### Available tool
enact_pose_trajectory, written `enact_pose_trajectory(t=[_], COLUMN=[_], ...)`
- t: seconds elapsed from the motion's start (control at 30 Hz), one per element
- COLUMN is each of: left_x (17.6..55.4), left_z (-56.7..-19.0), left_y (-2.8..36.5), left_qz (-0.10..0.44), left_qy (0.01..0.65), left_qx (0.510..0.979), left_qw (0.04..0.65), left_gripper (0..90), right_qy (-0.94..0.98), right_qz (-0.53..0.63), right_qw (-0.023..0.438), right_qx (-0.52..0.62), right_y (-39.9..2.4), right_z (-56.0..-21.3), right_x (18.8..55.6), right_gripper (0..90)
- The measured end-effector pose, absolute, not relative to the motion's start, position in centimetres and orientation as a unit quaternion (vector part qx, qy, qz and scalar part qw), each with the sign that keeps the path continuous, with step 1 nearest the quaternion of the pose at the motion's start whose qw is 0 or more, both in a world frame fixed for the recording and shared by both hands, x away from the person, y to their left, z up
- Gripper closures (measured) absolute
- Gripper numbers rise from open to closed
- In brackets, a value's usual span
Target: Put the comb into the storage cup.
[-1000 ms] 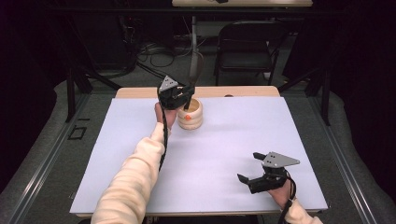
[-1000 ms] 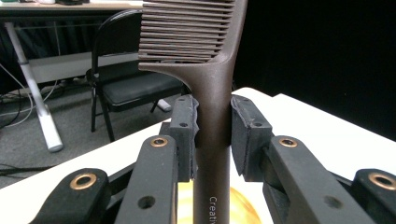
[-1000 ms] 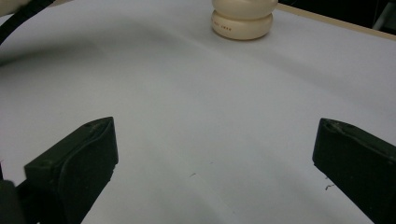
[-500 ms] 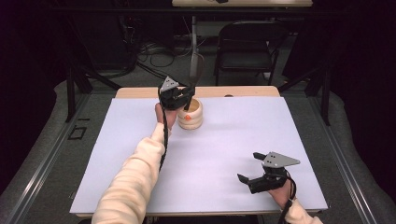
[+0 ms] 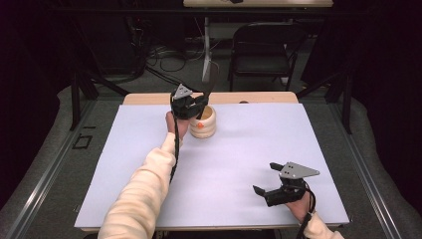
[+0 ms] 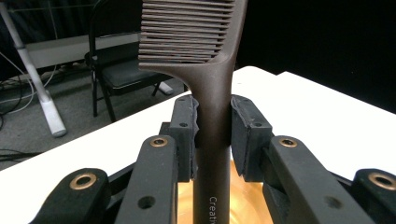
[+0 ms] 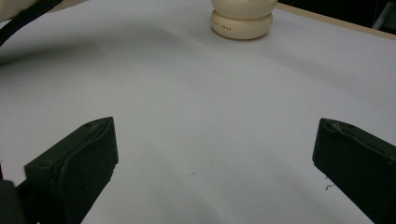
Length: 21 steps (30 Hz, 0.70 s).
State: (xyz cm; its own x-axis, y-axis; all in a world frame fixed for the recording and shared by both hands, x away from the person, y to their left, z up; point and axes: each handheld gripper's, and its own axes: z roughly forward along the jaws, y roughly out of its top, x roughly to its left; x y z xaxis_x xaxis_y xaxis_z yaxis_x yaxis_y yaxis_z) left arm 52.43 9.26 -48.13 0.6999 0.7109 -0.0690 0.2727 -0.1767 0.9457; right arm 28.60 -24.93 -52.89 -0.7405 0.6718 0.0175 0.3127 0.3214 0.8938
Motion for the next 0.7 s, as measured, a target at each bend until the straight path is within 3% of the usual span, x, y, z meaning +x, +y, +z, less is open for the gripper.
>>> enact_pose_trajectory(t=[0.7], left_x=[52.25], left_z=[-49.13], left_y=[8.98], left_qz=[0.194], left_qy=[0.328], left_qx=[0.755], left_qw=[0.533], left_gripper=[72.3], right_qy=[0.792], right_qz=[0.493], right_qw=[0.182], right_qx=[0.310], right_y=[-24.94], right_z=[-52.87], right_x=[28.58], right_gripper=[0.0])
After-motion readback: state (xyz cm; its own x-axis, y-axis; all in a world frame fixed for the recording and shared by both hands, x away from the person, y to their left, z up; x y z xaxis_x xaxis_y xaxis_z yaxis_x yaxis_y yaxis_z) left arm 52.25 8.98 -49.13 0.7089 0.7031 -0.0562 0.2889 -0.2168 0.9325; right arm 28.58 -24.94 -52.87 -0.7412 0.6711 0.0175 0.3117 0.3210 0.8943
